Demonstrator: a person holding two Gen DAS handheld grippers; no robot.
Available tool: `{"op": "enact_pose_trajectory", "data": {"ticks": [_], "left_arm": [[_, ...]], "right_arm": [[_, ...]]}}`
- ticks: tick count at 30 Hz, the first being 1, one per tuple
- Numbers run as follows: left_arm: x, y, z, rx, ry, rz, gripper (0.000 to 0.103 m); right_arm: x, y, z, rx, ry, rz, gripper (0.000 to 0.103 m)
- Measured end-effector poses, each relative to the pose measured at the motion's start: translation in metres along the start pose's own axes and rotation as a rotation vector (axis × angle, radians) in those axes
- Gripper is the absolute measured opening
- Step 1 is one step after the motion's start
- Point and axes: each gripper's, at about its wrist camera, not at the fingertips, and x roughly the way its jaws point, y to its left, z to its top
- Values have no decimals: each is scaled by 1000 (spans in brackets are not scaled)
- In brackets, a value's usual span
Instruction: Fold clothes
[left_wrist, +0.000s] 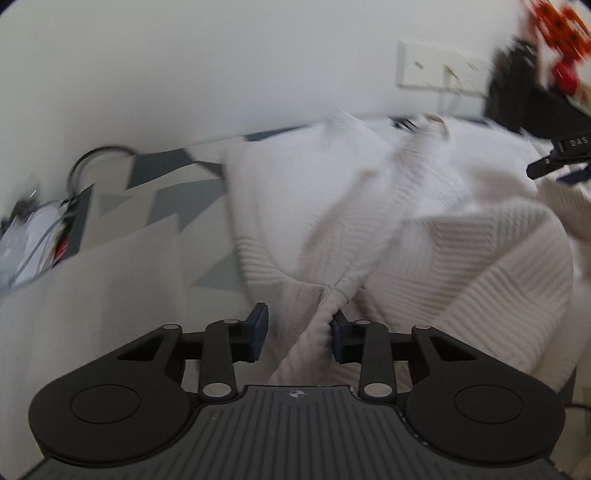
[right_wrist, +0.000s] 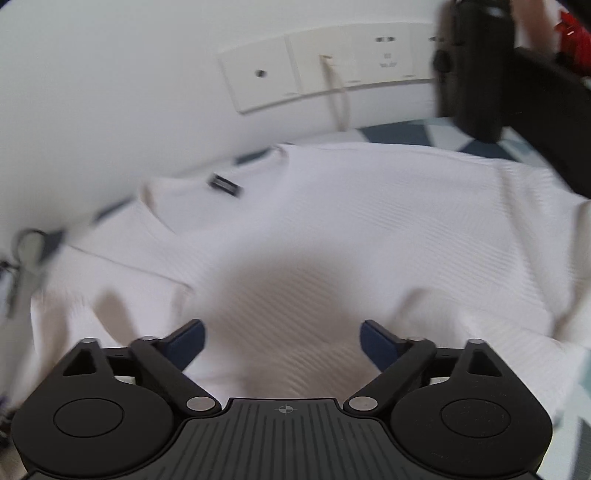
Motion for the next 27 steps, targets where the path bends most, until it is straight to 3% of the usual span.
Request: {"op": "enact_pose_trajectory", "data": {"ticks": [2, 4, 6, 9, 17, 20, 21, 27], "left_arm": [[-2, 8, -5, -40, 6, 5, 34], [-1, 13, -10, -80, 15, -1, 33], [1, 17, -12, -120, 20, 1, 32], [2, 21, -16, -163, 19, 8, 32], [2, 19, -16, -165, 12, 23, 32], [3, 19, -15, -166, 12, 26, 32], [3, 19, -15, -167, 12, 26, 32], [3, 19, -15, -173, 14, 27, 32]], "right_arm": [[8, 9, 8, -11, 5, 37, 70], [21, 24, 10, -81, 15, 26, 54], [33, 39, 12, -140, 25, 24, 45], [42, 58, 15, -175, 25, 55, 45], [77, 87, 21, -250, 74, 64, 44], [79, 95, 22, -287, 63, 60, 29], [80, 96, 22, -299, 66, 64, 15], [82, 103, 20, -371, 61, 46, 10]]}}
